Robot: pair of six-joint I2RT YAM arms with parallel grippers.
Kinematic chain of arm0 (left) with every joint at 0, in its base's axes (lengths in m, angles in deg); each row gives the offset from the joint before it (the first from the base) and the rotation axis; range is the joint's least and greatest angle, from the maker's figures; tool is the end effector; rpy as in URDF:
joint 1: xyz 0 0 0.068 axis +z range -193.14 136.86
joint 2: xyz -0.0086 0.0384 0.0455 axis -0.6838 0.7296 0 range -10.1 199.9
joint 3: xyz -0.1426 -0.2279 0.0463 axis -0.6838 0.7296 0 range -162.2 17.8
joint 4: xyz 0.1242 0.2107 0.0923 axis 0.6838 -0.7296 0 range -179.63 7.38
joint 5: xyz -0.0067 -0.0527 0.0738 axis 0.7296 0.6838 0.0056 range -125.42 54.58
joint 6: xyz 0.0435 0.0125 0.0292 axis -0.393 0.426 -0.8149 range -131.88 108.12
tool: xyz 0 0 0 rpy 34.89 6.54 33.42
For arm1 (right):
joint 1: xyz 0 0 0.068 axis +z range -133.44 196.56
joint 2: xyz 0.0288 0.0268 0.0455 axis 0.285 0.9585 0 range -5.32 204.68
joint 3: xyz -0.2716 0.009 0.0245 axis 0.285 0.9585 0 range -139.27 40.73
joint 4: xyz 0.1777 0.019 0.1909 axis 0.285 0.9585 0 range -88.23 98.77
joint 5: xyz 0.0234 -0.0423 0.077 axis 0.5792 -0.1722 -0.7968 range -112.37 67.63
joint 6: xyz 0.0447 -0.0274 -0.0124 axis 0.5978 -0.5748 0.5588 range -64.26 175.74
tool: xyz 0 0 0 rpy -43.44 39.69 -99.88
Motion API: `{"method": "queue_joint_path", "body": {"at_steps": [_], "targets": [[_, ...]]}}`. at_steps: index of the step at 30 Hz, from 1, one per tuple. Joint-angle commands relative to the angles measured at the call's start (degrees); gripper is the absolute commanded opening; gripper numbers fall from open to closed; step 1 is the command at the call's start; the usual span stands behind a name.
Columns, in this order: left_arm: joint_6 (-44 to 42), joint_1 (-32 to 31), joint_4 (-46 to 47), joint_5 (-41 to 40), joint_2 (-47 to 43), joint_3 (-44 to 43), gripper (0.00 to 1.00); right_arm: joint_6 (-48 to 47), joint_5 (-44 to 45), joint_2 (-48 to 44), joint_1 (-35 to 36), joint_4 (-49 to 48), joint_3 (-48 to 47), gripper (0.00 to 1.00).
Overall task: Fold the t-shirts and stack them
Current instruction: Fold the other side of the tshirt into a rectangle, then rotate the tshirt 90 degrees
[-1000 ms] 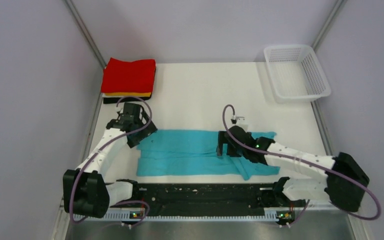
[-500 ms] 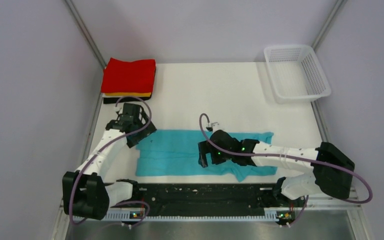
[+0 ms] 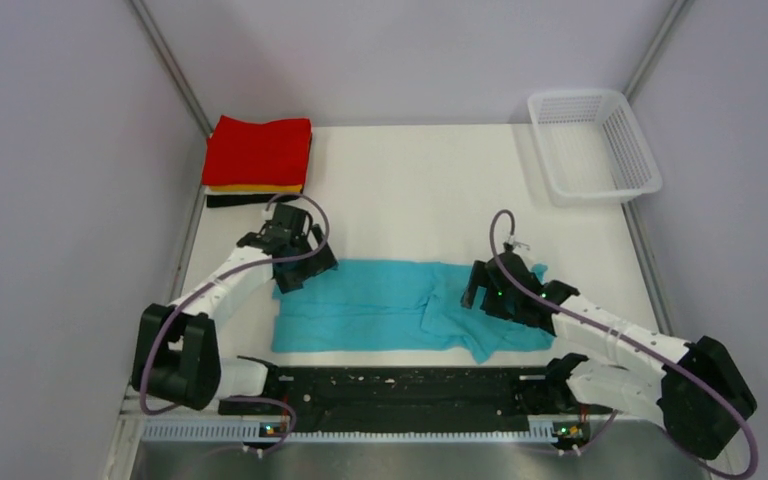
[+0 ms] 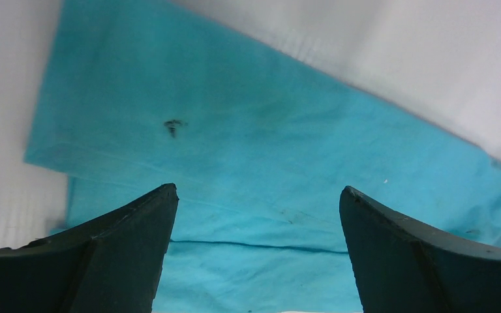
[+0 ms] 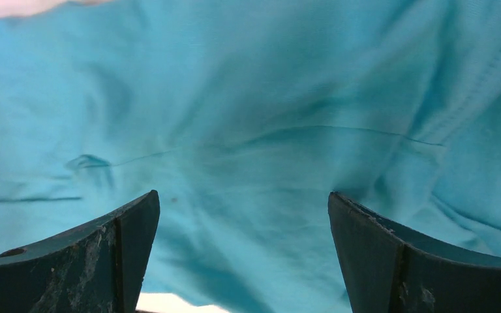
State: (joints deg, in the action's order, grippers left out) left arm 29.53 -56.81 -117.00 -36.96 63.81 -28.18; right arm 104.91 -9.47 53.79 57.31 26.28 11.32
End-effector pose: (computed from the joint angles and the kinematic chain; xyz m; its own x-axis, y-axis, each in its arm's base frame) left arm 0.2357 -0.0563 0.2084 -0.7935 -0.4876 -0.3642 -0.4011 0.8691 -0.2895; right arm 0.1495 0.1185 0.1827 -0.8084 0.2770 -0.5193 0.1136 0.9392 0.3241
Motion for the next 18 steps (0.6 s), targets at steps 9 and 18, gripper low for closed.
{"method": "queue_joint_path", "body": {"at_steps": [9,18], "targets": [[0.2,-4.8,6.9,3.6,8.0,2.5,0.99,-6.2,-9.2,19.9,-21.7,-16.7,-2.8,0.99],[9.2,-10.1,8.8,3.2,0.8,10.0,0.99,-11.2,-11.4,46.7,-25.6,-16.0,-30.8,0.99]]}}
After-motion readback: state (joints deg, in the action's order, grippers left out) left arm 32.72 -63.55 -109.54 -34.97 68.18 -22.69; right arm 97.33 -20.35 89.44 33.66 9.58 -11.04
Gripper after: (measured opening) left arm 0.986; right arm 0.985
